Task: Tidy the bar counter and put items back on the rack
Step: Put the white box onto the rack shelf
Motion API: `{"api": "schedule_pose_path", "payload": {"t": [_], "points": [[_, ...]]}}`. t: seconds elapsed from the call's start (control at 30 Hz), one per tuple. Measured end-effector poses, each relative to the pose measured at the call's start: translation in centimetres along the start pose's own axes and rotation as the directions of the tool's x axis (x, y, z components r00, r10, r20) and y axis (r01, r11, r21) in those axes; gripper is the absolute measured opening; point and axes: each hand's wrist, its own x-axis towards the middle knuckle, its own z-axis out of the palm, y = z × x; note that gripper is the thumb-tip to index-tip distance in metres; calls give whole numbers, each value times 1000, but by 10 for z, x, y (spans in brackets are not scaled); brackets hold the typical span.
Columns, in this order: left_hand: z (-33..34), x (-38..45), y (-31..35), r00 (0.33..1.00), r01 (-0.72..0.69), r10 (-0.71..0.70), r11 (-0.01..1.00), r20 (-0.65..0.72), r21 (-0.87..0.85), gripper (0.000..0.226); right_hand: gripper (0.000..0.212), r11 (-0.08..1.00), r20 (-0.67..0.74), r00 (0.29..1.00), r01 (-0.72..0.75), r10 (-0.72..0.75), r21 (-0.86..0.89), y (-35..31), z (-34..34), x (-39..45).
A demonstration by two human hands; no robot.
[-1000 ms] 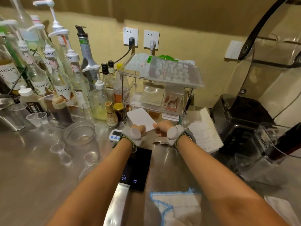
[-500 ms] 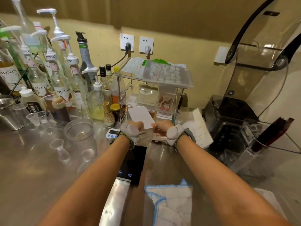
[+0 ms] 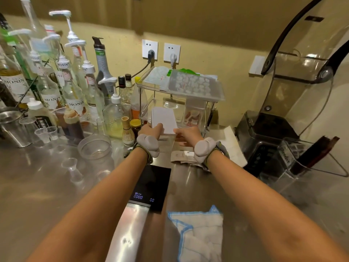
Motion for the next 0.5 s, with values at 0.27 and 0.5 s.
{"api": "schedule_pose_path", "payload": {"t": [0.27, 0.5], "points": [[-18, 22, 10, 996, -74, 75, 997, 42, -21, 33, 18, 999, -81, 996, 26, -28, -29, -21, 12, 8], [-27, 41, 10, 998, -60, 59, 998, 33, 31, 41, 19, 999, -110, 994, 21, -26, -46, -33, 23, 15]]}}
